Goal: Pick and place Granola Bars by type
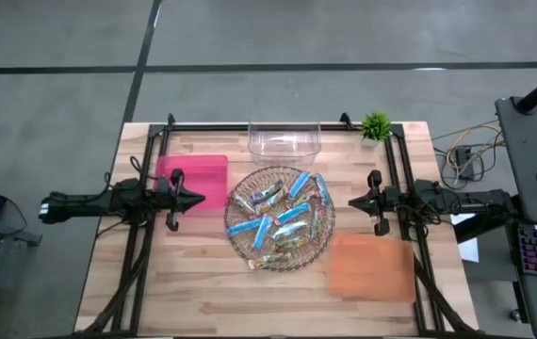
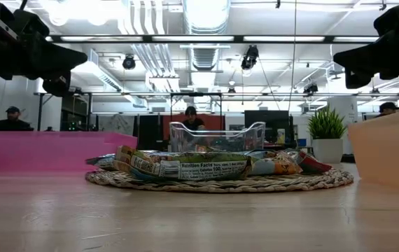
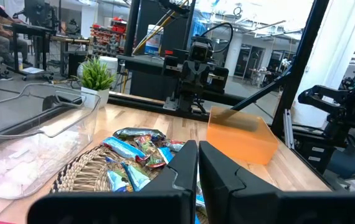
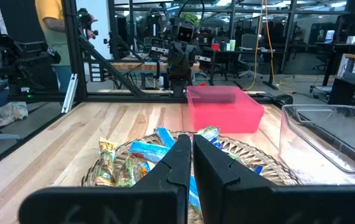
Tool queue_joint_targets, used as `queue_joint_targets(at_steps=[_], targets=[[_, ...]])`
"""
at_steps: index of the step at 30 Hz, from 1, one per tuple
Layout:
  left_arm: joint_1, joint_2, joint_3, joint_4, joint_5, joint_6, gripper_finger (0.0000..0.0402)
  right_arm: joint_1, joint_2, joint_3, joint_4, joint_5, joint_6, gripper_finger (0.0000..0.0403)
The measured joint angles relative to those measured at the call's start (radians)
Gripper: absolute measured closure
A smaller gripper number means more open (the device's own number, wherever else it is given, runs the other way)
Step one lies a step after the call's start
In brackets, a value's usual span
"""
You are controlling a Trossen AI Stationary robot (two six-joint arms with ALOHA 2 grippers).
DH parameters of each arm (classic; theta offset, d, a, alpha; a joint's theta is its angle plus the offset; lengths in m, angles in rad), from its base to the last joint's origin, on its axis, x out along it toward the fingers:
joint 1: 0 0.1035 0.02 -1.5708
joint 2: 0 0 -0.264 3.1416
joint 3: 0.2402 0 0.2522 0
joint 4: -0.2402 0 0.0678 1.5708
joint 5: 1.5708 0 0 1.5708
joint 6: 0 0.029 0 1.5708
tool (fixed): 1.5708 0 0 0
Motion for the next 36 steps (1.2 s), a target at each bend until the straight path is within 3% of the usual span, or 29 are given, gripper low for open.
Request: queue_joint_targets(at_steps=[27, 36], targets=[[0.0, 0.0, 0.0, 0.012, 0.0, 0.0, 0.0401, 0.0, 0.0, 0.0, 0.059, 0.0, 0.0, 0.0394], [-0.002, 0.0, 0.004, 0.282, 0.006, -0.09, 0.0401, 0.001, 0.0, 0.0, 0.312, 0.0, 0.0, 0.0394]])
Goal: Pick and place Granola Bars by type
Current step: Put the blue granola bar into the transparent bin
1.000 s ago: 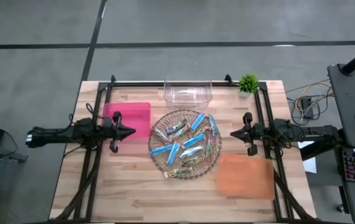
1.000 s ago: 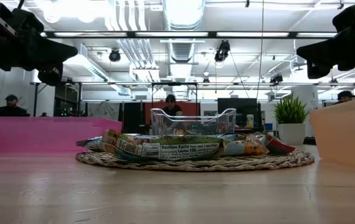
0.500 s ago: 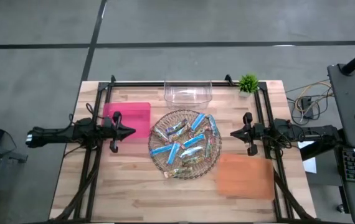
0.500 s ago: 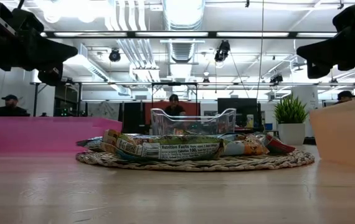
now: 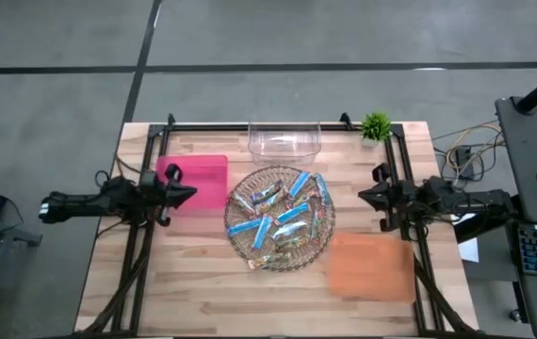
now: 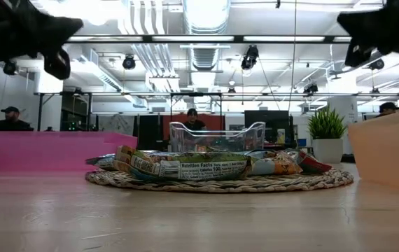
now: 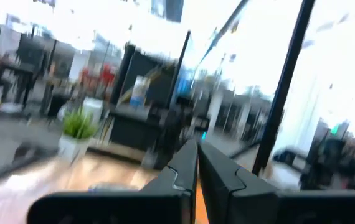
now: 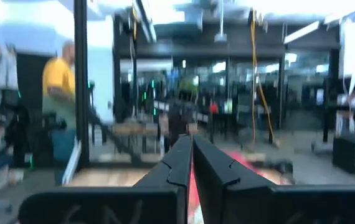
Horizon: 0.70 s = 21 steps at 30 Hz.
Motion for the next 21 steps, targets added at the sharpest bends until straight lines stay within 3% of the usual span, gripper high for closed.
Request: queue_joint_targets(at_steps=[9, 21], targets=[[0.0, 0.01, 0.017, 0.212, 0.001, -0.135, 0.0401, 0.0, 0.0, 0.0, 0.12, 0.01, 0.077, 0.0394], [0.0, 0.146, 0.191, 0.099, -0.001, -0.062, 0.0401, 0.0, 0.007, 0.0, 0.127, 0.051, 0.459, 0.0394]])
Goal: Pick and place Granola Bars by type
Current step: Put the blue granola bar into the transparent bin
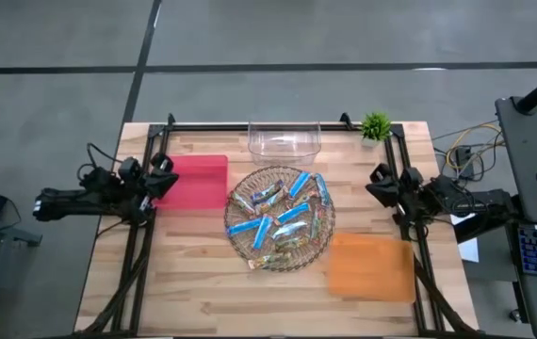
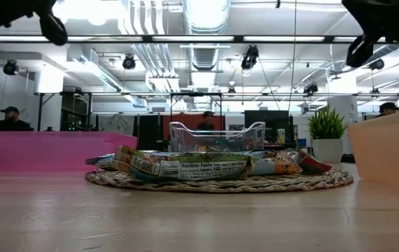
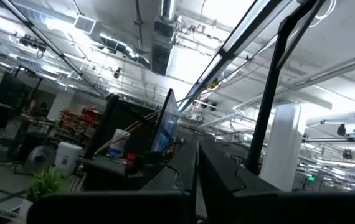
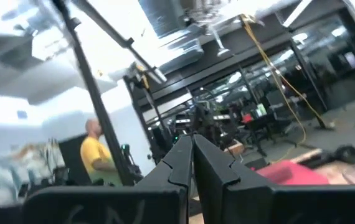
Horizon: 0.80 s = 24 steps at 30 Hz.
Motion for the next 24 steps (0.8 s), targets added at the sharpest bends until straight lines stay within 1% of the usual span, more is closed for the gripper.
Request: queue_joint_targets(at_steps=[5, 10, 15, 19, 24], targets=[[0.0, 0.102, 0.131, -0.09, -0.001, -0.006, 0.0401, 0.0, 0.033, 0.018, 0.003, 0.068, 0.144, 0.0394], [0.0, 0.218, 0.292, -0.212, -0.001, -0.007, 0.0401, 0.0, 0.123, 0.118, -0.002, 0.071, 0.122, 0.0394], [0.0, 0.327, 0.46, -0.329, -0.002, -0.02, 0.0401, 0.0, 0.274, 0.296, -0.019, 0.071, 0.007, 0.0394], [0.0, 0.401, 0.576, -0.412, -0.002, 0.024, 0.0401, 0.0, 0.416, 0.472, -0.101, 0.07, -0.087, 0.0394], [0.0, 0.46, 0.673, -0.424, -0.002, 0.02, 0.0401, -0.001, 0.574, 0.66, -0.136, 0.07, -0.1, 0.0394]])
